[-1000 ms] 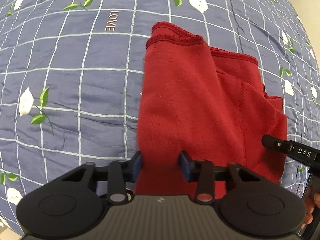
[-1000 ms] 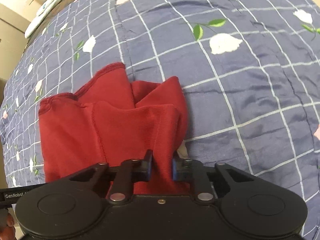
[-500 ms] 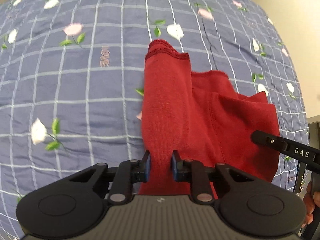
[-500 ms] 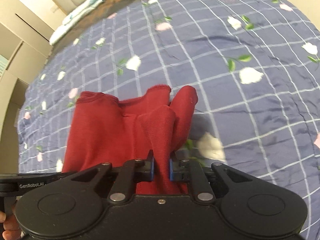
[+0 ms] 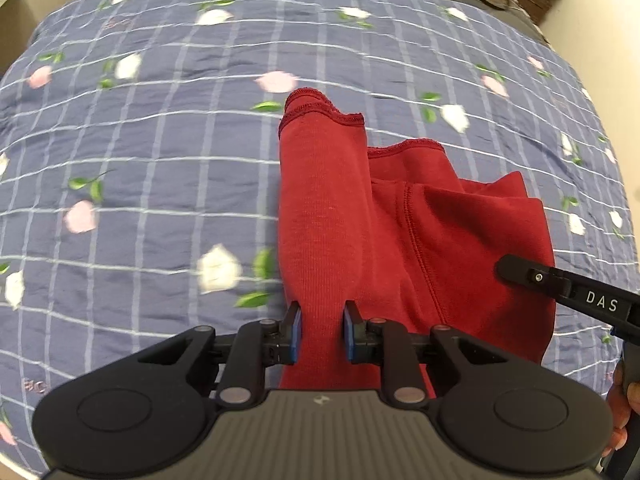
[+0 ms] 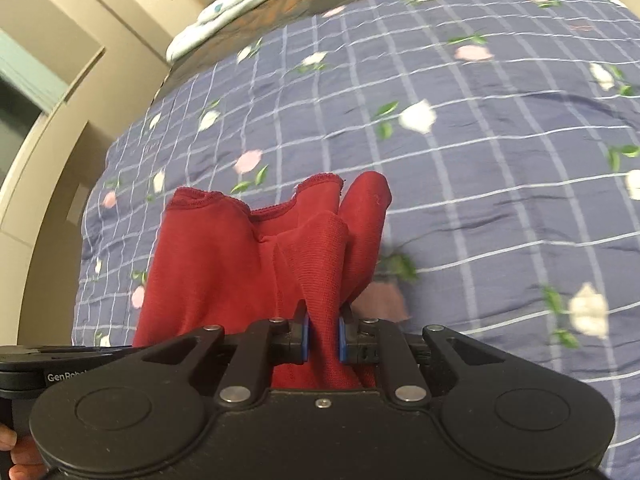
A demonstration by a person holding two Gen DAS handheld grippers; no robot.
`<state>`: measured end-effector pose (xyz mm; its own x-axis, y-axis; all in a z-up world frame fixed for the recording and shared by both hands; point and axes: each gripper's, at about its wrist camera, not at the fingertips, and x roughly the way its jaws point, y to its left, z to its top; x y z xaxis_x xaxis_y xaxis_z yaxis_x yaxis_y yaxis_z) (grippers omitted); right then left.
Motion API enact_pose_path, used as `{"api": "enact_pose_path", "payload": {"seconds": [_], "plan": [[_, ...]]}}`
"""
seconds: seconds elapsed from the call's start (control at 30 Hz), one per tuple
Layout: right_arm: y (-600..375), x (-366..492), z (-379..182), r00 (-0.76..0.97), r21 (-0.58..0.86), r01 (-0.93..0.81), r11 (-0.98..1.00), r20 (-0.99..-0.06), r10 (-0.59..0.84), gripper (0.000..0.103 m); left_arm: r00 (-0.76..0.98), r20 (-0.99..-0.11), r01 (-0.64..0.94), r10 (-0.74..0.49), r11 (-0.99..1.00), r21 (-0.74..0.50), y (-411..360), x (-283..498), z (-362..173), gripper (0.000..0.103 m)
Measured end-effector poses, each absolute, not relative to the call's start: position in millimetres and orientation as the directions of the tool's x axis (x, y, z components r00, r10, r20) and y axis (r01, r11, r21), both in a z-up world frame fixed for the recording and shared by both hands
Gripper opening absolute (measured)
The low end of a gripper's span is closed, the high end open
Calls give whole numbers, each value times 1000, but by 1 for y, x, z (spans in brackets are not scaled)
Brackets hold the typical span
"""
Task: Fold small clothes
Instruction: 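Lift the collar end with both grippers and fold it over the shirt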
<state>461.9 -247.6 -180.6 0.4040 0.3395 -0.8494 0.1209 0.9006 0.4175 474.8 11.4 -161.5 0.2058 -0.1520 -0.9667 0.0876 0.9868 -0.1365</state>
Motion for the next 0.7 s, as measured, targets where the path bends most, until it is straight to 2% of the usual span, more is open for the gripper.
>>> {"api": "enact_pose_path", "payload": {"seconds": [0.2,0.43,0.53,0.7], "plan": [[-208,465,-199,333,377,144,915,-889,314,14,162,-977,52,-138,990,-131,51,473,-182,22],[-198,462,-216,250,247,177,953,-947,200,17,119,-984,47,-132,991,-127,59,464,-205,24],[-201,461,-217,241,219,180,959,-955,173,21,114,-986,56,-119,992,-113,57,464,-208,27],[-210,455,-211,253,198,189,962,-956,147,33,120,-989,58,-87,995,-80,53,461,-203,31]]}}
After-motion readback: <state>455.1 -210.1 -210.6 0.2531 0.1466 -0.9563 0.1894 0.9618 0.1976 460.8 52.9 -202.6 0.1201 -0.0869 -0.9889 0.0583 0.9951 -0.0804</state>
